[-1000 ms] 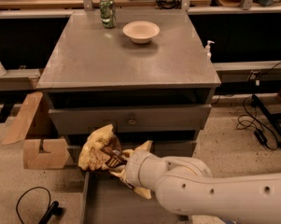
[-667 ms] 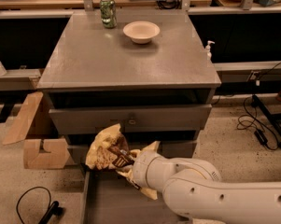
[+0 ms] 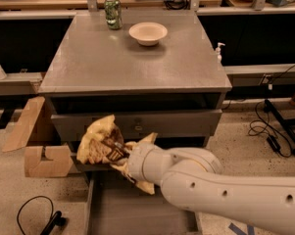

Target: Pick brown chip bag from bottom drawer and place on counter

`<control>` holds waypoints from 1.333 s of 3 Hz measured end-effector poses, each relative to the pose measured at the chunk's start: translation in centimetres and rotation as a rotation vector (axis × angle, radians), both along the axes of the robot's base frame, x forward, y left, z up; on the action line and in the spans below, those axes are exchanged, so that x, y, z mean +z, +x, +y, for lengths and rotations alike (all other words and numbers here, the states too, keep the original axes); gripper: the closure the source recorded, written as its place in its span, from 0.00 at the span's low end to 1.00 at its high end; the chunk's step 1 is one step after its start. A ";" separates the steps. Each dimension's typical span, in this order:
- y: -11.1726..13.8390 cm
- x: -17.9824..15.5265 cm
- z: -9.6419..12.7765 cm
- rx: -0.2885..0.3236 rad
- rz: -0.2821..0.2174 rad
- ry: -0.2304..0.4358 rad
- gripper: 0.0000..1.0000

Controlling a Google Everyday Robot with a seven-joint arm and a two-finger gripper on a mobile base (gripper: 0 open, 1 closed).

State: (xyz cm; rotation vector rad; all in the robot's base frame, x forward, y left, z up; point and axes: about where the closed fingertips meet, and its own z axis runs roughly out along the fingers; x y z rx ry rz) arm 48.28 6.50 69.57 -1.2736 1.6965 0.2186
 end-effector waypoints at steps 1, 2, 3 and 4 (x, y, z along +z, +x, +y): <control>3.0 7.9 3.1 0.012 -0.066 0.002 1.00; 6.1 20.2 5.6 0.015 -0.166 -0.044 1.00; 9.1 27.4 6.6 -0.007 -0.216 -0.073 1.00; 16.5 32.2 7.6 -0.069 -0.243 -0.093 1.00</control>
Offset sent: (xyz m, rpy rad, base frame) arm 0.0995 0.0804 0.3240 -0.0959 -0.2430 0.0139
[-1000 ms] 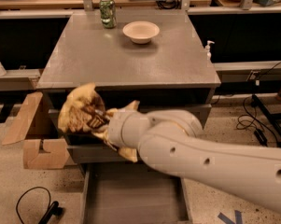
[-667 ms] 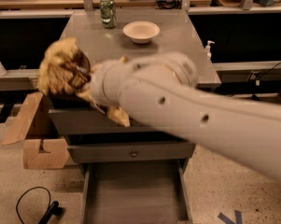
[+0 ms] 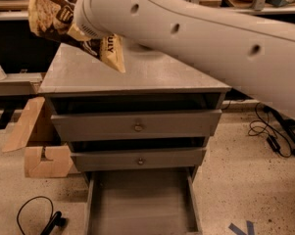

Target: Pick brown chip bag from bottom drawer and place on counter

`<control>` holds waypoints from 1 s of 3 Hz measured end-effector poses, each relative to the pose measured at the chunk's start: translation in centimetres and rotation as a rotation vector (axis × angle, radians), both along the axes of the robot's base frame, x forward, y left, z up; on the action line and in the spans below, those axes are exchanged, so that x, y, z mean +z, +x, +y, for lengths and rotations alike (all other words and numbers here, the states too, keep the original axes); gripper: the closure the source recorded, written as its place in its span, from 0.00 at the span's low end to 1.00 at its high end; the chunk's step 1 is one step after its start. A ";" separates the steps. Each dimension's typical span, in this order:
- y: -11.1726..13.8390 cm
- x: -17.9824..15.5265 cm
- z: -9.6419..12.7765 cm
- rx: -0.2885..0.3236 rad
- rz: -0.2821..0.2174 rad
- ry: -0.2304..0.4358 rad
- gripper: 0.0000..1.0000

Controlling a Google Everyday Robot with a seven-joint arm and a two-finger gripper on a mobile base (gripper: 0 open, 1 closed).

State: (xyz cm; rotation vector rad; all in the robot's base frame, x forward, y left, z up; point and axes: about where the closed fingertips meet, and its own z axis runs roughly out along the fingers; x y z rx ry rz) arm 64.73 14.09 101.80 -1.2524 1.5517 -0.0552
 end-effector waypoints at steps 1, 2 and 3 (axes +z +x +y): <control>5.0 1.7 0.3 -0.040 -0.009 0.003 1.00; 9.3 1.9 -1.9 -0.120 -0.008 0.007 0.98; 10.9 1.5 -4.5 -0.223 -0.019 0.003 0.75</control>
Offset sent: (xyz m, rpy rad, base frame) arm 0.1321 -0.0370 0.0125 0.0134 0.0112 -0.1837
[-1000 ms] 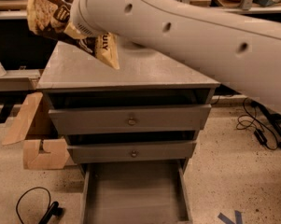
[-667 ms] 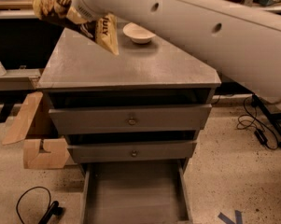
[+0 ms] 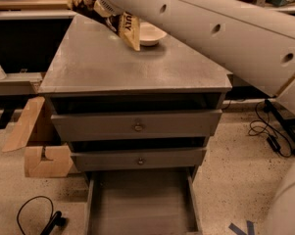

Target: Pick brown chip bag from bottom drawer and place on counter

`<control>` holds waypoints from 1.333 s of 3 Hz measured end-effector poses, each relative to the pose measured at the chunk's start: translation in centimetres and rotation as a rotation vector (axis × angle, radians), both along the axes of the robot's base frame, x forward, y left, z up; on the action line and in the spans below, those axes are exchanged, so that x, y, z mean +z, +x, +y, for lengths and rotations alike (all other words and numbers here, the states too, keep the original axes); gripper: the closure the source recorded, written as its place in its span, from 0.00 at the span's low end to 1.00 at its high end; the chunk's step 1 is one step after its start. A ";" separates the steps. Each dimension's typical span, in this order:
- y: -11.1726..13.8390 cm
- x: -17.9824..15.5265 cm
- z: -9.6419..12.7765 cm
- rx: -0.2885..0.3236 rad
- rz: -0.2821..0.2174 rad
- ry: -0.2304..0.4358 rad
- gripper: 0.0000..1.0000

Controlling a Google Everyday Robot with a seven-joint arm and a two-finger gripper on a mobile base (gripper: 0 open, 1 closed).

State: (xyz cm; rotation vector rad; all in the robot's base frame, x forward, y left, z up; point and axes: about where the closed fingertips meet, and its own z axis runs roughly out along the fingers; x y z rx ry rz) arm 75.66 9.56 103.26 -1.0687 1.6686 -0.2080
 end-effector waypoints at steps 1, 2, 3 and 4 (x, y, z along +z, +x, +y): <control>0.0 0.3 -0.2 -0.016 0.001 0.022 0.52; 0.0 0.4 -0.1 -0.015 -0.001 0.020 0.29; -0.1 0.5 -0.1 -0.014 -0.002 0.020 0.05; -0.2 0.6 0.0 -0.013 -0.003 0.020 0.00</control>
Offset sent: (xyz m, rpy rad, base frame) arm 0.0006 -0.0017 0.0027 0.0225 0.0014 -0.0176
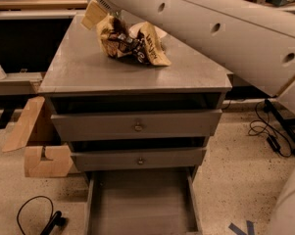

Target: Pick brown chip bag from bottom drawer and place on counter

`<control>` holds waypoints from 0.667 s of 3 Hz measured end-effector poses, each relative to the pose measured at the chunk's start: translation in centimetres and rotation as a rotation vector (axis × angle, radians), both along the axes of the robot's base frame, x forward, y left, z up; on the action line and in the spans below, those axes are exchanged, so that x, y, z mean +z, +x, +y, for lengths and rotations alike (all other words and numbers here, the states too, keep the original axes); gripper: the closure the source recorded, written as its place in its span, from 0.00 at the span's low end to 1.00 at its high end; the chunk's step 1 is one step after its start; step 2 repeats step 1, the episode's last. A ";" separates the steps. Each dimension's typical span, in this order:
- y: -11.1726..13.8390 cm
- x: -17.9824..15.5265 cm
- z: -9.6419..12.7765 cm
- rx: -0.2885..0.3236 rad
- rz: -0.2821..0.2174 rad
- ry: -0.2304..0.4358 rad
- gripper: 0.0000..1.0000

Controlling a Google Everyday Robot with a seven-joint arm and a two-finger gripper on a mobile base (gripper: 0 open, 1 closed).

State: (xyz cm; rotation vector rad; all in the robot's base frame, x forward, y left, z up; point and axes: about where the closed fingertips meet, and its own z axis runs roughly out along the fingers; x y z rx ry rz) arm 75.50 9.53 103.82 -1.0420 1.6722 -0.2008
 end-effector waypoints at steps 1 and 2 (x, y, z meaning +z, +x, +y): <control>0.0 0.0 0.0 0.000 0.000 0.000 0.00; 0.0 0.0 0.0 0.000 0.000 0.000 0.00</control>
Offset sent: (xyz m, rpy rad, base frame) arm 0.0000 0.0000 0.0000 0.0000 0.0000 0.0000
